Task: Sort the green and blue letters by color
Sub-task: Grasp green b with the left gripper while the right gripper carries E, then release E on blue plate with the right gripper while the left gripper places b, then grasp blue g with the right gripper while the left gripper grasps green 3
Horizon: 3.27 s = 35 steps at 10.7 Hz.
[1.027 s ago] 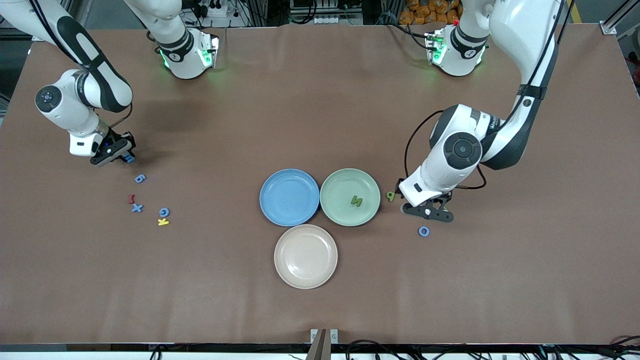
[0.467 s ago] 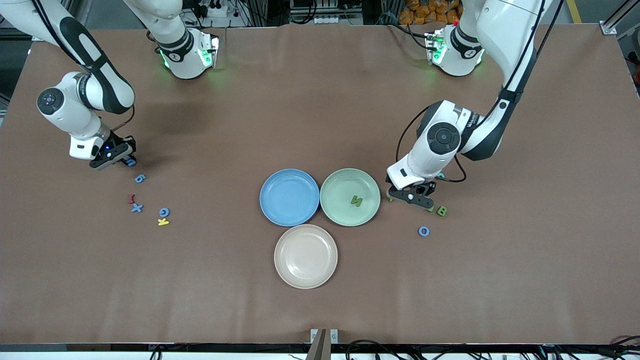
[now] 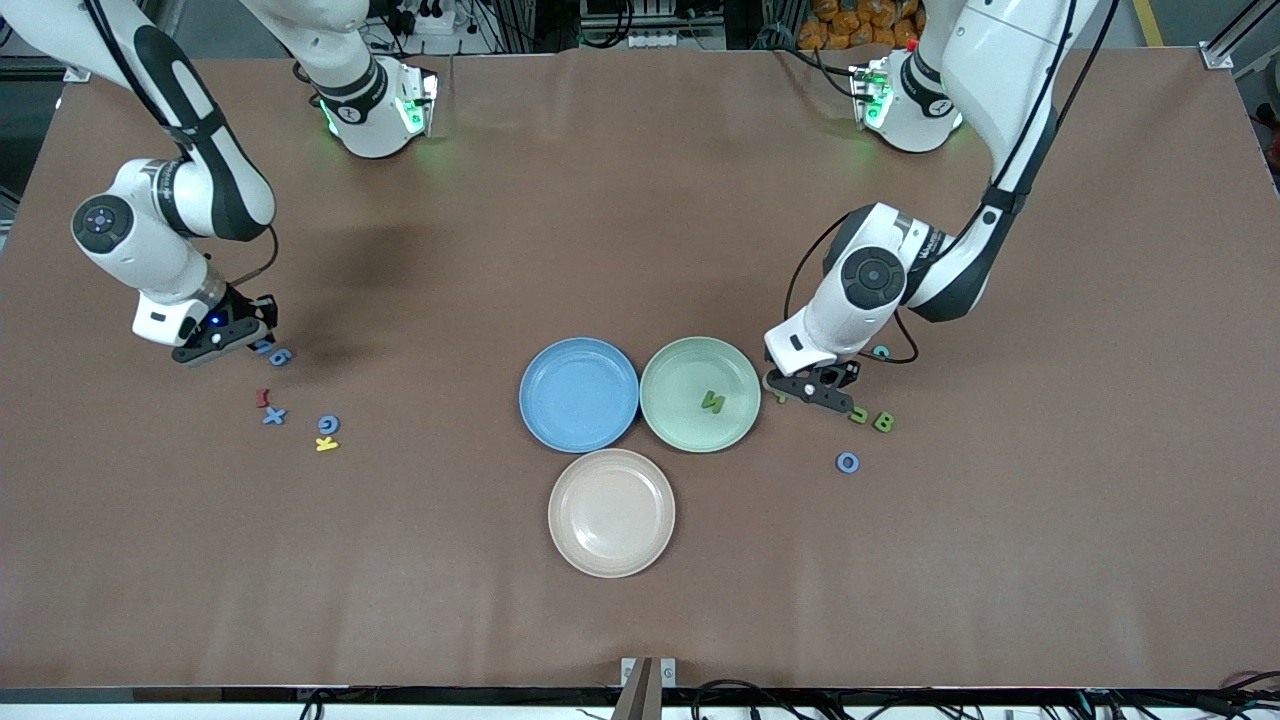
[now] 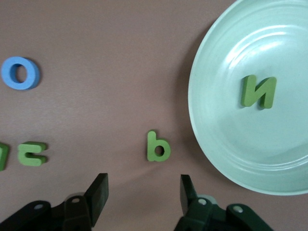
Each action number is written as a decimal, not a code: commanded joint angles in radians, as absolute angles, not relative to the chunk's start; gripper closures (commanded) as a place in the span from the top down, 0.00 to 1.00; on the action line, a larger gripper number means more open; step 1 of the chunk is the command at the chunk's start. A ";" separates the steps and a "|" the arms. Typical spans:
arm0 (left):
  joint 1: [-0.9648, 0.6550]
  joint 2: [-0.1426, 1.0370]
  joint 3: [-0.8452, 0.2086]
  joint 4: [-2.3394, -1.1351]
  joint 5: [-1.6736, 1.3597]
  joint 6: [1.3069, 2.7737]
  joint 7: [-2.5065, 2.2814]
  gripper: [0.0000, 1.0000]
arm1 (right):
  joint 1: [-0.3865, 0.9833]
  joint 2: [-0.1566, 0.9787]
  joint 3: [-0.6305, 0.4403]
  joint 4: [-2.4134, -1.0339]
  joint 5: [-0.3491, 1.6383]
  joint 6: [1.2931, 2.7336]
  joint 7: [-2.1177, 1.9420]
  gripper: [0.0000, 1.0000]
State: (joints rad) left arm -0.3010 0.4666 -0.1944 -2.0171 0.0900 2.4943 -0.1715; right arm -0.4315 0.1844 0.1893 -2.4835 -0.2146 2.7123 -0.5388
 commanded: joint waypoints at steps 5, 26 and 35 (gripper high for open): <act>-0.318 0.548 -0.187 -2.008 0.130 2.580 -0.192 0.65 | -0.019 0.265 0.179 -2.060 0.110 2.374 -0.116 0.13; -0.333 0.442 -0.190 -1.914 0.067 2.496 -0.397 0.08 | 0.491 0.589 -0.001 -1.620 -0.021 2.199 0.141 1.00; -0.350 0.485 -0.230 -1.861 0.081 2.494 -0.525 1.00 | -0.004 0.427 -0.035 -1.742 -0.017 2.164 0.130 1.00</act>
